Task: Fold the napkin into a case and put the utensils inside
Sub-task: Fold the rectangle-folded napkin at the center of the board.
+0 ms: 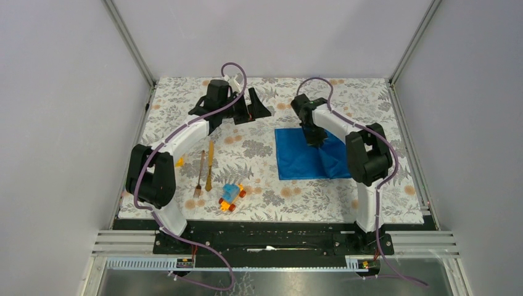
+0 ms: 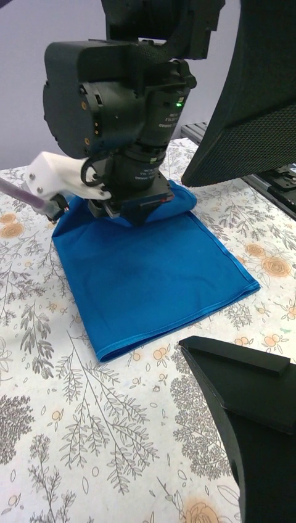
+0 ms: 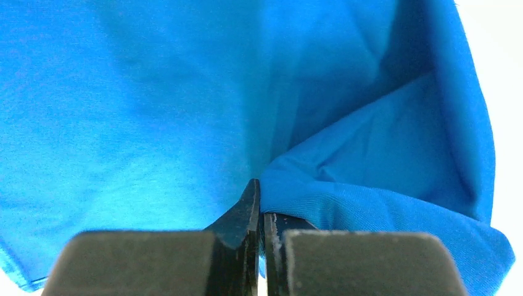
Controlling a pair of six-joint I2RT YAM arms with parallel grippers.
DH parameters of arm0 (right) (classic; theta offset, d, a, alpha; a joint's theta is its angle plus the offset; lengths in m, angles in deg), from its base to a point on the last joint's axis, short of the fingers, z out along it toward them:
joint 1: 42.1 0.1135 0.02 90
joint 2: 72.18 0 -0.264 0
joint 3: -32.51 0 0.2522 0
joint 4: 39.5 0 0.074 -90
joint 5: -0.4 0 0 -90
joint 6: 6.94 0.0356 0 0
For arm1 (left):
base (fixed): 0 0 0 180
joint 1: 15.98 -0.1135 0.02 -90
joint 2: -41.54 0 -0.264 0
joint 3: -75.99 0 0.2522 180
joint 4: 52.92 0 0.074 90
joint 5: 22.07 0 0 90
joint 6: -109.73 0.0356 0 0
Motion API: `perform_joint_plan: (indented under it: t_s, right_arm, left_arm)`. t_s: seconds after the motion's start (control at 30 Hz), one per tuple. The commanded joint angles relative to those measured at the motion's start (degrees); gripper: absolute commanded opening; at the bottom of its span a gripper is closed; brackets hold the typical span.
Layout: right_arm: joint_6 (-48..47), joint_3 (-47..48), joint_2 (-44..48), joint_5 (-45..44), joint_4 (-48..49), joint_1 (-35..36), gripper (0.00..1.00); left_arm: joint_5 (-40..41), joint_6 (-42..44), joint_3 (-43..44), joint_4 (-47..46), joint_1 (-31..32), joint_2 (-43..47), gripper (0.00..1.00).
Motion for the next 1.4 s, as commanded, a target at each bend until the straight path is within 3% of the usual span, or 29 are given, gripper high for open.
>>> perform_joint_plan:
  t_s: [0.0, 0.3, 0.47, 1.03, 1.37]
  right_arm:
    - [1.41, 4.85, -2.28, 7.45, -0.58, 1.99, 0.00]
    - [-7.06, 9.56, -6.36, 27.99, 3.86, 3.76, 0.00]
    - [-6.48, 13.69, -9.84, 32.98, 1.82, 4.46, 0.00]
    - [-1.33, 18.09, -14.29, 31.51, 1.61, 5.26, 0.01]
    - [-0.71, 14.73, -10.52, 30.95, 1.89, 5.78, 0.02]
  left_arm:
    - [0.50, 1.11, 2.14, -1.63, -1.21, 1.67, 0.96]
    - [0.05, 0.60, 1.72, -2.17, -3.09, 1.57, 0.96]
    - [-0.01, 0.58, 1.76, -2.32, -3.74, 1.51, 0.96]
    - [-0.83, -0.11, 1.38, -3.00, -4.12, 0.88, 0.96]
    - [-0.88, -0.08, 1.31, -3.00, -4.12, 0.80, 0.96]
